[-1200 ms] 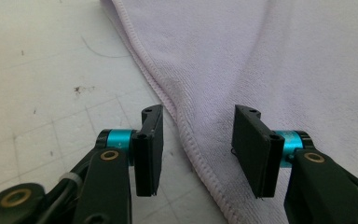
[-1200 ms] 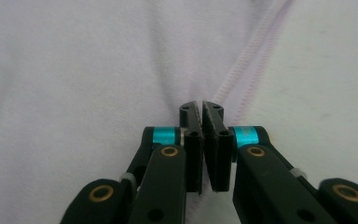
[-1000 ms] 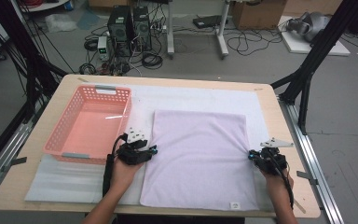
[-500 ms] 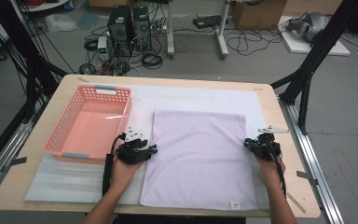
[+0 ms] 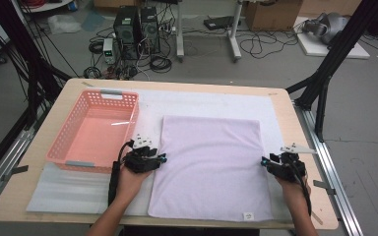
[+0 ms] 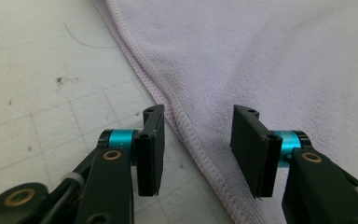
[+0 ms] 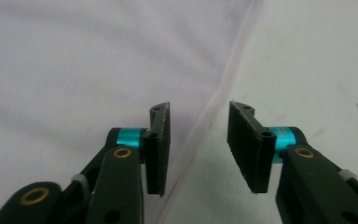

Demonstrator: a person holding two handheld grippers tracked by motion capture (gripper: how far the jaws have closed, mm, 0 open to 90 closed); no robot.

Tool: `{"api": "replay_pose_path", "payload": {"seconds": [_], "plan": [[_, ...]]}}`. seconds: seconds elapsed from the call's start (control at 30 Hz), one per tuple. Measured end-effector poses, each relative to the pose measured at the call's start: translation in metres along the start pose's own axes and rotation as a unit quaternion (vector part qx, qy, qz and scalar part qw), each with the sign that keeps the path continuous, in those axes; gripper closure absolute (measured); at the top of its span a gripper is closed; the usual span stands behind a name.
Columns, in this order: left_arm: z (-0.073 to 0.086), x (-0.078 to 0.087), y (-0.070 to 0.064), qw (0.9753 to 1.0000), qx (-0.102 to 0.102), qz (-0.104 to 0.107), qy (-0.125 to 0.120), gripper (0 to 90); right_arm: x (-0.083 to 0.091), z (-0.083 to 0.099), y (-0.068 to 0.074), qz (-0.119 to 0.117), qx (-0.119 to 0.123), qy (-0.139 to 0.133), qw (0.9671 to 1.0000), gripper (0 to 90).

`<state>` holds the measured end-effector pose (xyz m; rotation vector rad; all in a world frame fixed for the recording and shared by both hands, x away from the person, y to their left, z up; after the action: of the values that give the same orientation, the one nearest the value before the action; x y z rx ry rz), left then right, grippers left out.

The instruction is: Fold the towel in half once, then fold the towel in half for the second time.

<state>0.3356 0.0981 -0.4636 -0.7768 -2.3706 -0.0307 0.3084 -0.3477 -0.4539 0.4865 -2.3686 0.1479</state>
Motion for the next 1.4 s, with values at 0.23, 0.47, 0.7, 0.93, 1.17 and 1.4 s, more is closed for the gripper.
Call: {"api": "replay_pose_path", "payload": {"seconds": [0.23,0.47,0.7,0.93,1.17,1.4], "plan": [[-0.002,0.004,0.000,0.9995,-0.012,-0.005,-0.030,47.4,0.010,0.005,0.001,0.051,0.030,0.036,0.9976,57.9],[-0.008,0.010,-0.008,0.9929,-0.025,0.067,-0.095,27.9,0.027,0.003,-0.014,0.019,-0.003,-0.062,0.9979,39.1],[-0.012,0.016,-0.008,0.9892,-0.029,0.089,-0.113,20.5,0.028,-0.003,-0.012,-0.012,0.005,-0.096,0.9952,26.9],[-0.013,0.019,-0.007,0.9881,-0.033,0.089,-0.121,20.6,0.025,-0.006,-0.011,-0.015,0.020,-0.098,0.9949,20.0],[-0.013,0.018,-0.006,0.9868,-0.028,0.097,-0.126,20.8,0.024,-0.006,-0.011,-0.019,0.018,-0.094,0.9952,18.5],[-0.013,0.015,-0.005,0.9860,-0.015,0.106,-0.128,20.9,0.021,-0.007,-0.010,-0.022,0.024,-0.092,0.9952,18.4]]}}
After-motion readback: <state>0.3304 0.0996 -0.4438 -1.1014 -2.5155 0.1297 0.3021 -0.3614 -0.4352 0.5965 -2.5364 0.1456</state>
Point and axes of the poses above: each handheld gripper's, and its own axes: x roughly backward along the jaws, z roughly out of its underside, y roughly to its left, the point moved 2 cm from there along -x, roughly forward along the jaws
